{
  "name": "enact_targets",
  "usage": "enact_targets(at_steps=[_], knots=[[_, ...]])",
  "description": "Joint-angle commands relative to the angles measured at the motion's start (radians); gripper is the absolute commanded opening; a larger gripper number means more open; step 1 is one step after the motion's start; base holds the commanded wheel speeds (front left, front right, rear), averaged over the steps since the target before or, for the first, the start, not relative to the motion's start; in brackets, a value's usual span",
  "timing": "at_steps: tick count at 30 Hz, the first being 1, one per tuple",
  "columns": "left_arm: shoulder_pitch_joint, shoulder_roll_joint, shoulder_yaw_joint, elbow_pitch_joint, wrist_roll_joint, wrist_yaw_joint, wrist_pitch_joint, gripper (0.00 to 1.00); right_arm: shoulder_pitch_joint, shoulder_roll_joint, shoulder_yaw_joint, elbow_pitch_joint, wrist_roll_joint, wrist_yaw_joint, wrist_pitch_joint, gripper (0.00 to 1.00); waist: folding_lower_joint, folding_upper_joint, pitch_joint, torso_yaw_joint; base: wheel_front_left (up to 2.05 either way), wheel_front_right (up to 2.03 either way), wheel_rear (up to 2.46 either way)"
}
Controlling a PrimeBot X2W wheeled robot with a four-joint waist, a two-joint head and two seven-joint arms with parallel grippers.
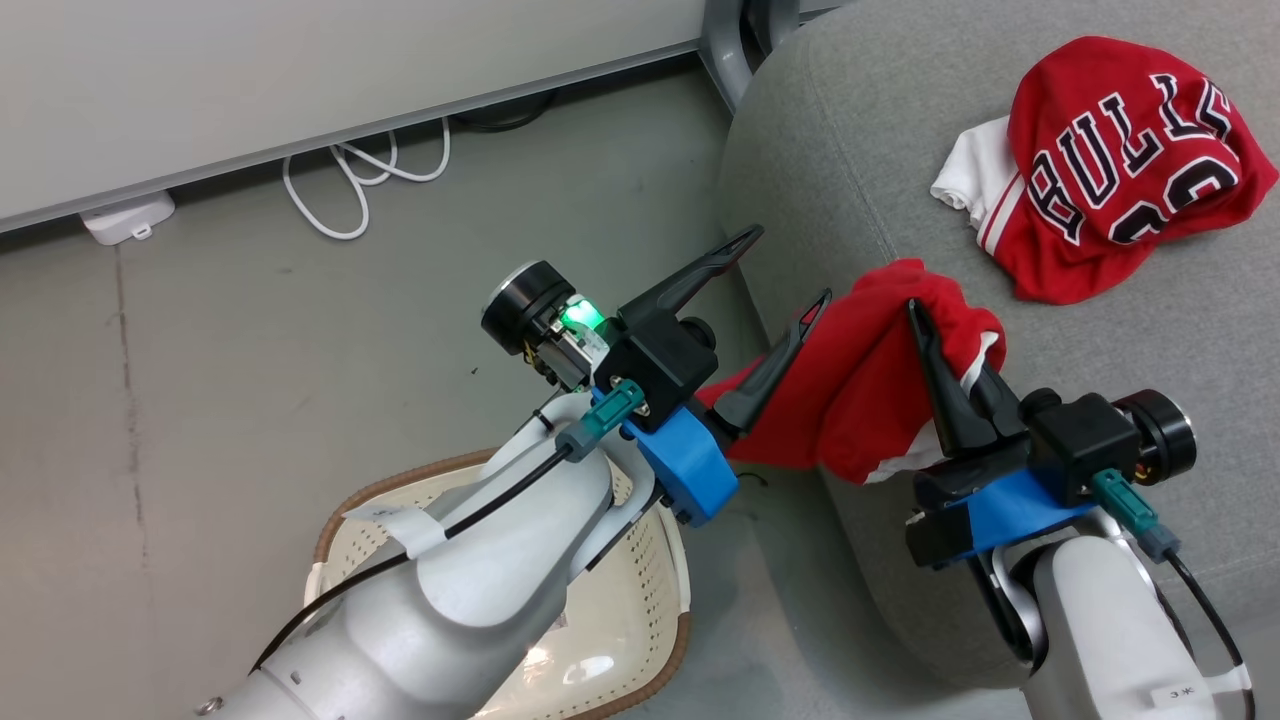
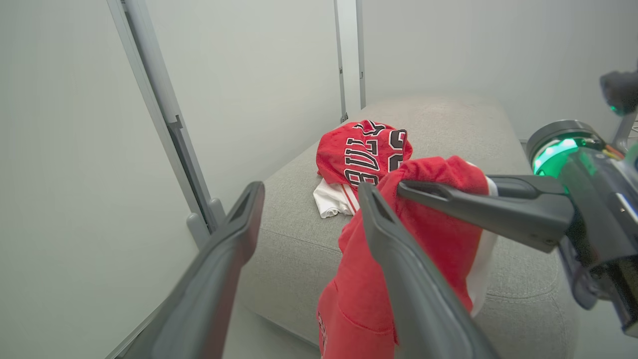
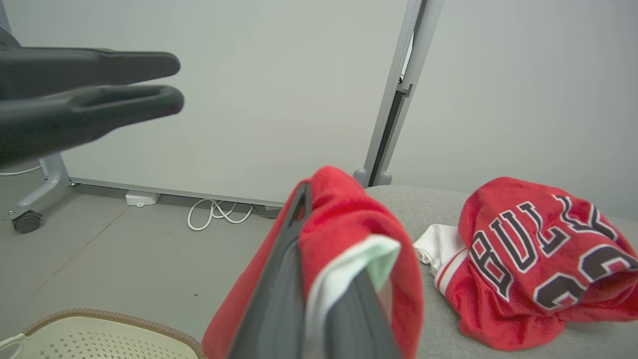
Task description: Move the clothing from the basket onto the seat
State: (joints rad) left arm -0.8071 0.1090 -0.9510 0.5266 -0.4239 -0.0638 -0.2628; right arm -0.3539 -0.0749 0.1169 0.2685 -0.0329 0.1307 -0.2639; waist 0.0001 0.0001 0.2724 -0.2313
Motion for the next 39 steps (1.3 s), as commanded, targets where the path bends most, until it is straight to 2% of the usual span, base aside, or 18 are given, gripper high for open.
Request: enact_targets(at_steps=[1,13,23,33,39], knots=[[-0.007,0.000,-0.002,0.003,-0.003,-0.004,-0.003,1.00,0.011,0.005,-0.008,-0.007,-0.002,0.000,-0.001,0.00,-0.0001,-0.0001,-0.001,-0.006,0.00,0.00,0.00],[0.000,-0.001,-0.010,-0.006,-0.003,0.001,-0.003,1.00,-0.029,0.011,-0.068,-0.071,0.007,0.000,-0.001,0.00,-0.0001,-0.0001,0.006,-0.004,0.00,0.00,0.00],[-0.028,0.023,-0.017,-0.022,0.010,0.010,0.008,1.00,-0.228,-0.048,-0.195,-0.186,0.019,0.000,-0.001,0.00,-0.0001,-0.0001,0.107,-0.003,0.00,0.00,0.00],[-0.084,0.057,-0.019,-0.063,0.038,0.021,0.032,1.00,-0.457,-0.165,-0.361,-0.210,0.014,0.000,-0.001,0.00,-0.0001,-0.0001,0.256,0.006,0.00,0.00,0.00],[-0.116,0.071,-0.025,-0.088,0.054,0.030,0.046,1.00,-0.600,-0.301,-0.455,-0.141,0.033,0.000,-0.001,0.00,-0.0001,-0.0001,0.337,0.011,0.00,0.00,0.00]])
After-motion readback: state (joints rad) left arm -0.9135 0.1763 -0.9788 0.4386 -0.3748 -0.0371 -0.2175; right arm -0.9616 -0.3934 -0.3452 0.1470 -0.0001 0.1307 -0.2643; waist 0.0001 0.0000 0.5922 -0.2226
